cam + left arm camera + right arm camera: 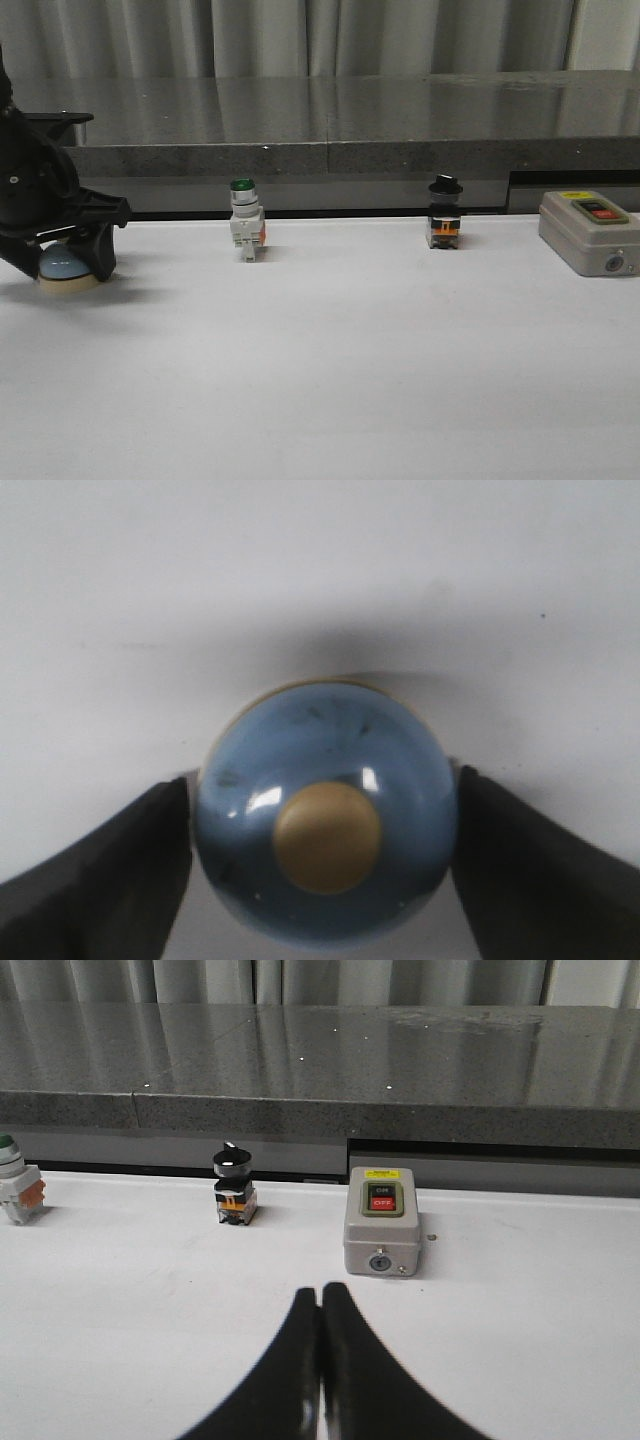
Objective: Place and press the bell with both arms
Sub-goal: 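Lift the blue bell with the left gripper and carry it toward table center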
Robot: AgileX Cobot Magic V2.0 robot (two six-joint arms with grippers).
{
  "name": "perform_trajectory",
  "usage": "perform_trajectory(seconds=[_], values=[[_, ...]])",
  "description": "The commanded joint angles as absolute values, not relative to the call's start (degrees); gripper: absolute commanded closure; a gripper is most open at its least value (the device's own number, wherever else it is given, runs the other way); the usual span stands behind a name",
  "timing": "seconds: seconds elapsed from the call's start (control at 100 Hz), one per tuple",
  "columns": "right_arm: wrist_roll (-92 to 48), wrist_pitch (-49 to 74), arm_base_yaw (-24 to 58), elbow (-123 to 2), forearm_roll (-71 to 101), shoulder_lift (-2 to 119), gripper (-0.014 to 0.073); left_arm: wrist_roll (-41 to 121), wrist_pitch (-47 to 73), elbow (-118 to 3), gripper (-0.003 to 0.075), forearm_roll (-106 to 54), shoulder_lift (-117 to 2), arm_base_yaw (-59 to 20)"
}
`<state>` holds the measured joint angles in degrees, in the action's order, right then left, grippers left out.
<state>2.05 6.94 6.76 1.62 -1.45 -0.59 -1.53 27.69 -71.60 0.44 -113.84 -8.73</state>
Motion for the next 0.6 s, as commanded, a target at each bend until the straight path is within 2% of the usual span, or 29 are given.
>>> perform_trajectory(seconds=[0.0, 0.14, 0.27, 0.59], values=[[1.86, 1.94, 6.42, 0.73, -1.38, -1.65, 0.0654, -1.04, 25.98, -73.17, 0.0339, 0.00, -111.20, -9.22], [1.86, 1.94, 6.42, 0.73, -1.38, -1.65, 0.0654, -1.04, 26.08, -73.17, 0.0441, 0.00, -111.08, -9.22], [1.86, 1.94, 6.42, 0.73, -1.38, -1.65, 0.0654, -1.04, 26.56, -73.17, 0.0492, 0.00, -109.86, -9.22], [1.86, 1.94, 6.42, 0.73, -1.38, -1.65, 0.0654, -0.82, 29.02, -73.17, 0.0511, 0.00, -99.18, -10.89]])
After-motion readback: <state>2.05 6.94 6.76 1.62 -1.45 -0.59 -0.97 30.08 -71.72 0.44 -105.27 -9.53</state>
